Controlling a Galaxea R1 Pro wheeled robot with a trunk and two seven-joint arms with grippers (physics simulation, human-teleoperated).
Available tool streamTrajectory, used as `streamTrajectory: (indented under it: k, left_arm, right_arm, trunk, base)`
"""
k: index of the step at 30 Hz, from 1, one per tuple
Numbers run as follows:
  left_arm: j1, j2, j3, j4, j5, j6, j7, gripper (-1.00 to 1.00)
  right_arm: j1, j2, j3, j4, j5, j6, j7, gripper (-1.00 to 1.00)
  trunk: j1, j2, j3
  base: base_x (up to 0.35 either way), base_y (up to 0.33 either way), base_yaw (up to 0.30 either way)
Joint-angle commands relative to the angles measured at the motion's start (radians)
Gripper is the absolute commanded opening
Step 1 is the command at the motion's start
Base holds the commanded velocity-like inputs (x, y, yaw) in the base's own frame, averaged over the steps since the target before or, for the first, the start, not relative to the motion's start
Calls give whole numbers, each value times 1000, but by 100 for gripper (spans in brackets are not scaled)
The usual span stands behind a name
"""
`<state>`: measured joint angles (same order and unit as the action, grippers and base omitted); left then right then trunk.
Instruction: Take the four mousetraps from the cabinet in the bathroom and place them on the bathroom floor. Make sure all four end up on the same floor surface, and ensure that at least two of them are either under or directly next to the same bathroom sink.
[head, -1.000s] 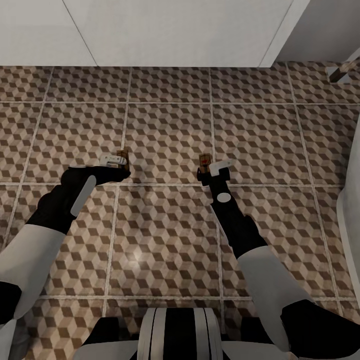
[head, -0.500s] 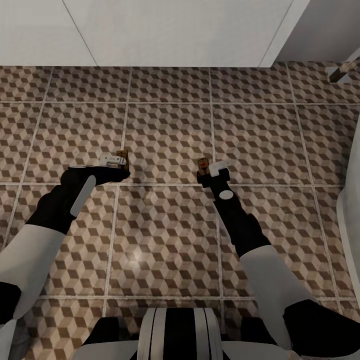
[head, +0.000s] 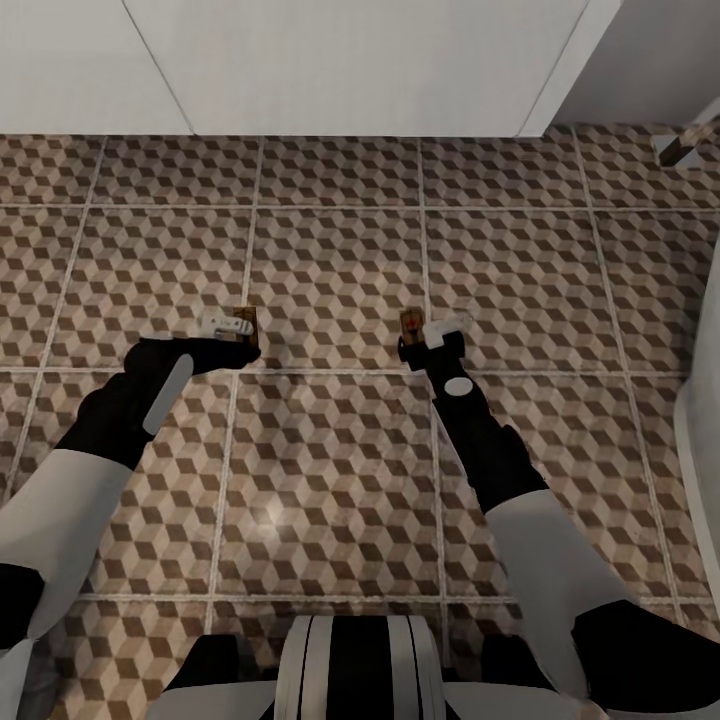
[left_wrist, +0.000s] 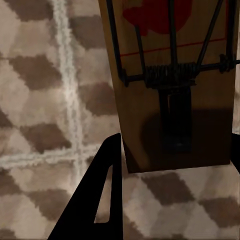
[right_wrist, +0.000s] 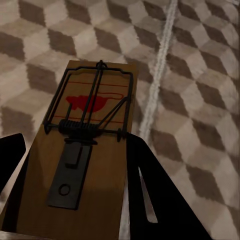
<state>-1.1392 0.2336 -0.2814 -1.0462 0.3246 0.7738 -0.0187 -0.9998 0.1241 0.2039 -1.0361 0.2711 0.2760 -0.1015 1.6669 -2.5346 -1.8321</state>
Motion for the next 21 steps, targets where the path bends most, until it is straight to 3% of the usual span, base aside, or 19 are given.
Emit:
streamTrajectory:
  k: [1, 16, 21]
  left_arm:
    - [-1, 0, -2, 2, -4, 3, -1, -100]
    - [-1, 0, -2, 6, -4, 3, -1, -100]
    - [-1, 0, -2, 6, -4, 3, -1, -100]
  right_arm:
    - [0, 0, 2, -3, 5, 7, -1, -100]
    - [0, -2, 5, -4, 5, 5, -1, -100]
    - [0, -4, 5, -4, 5, 4, -1, -100]
  trunk:
    - [0, 0, -1]
    - [0, 0, -1]
    - [0, 0, -1]
  base:
    - [208, 0, 0]
    - [312, 0, 0]
    - [145, 0, 0]
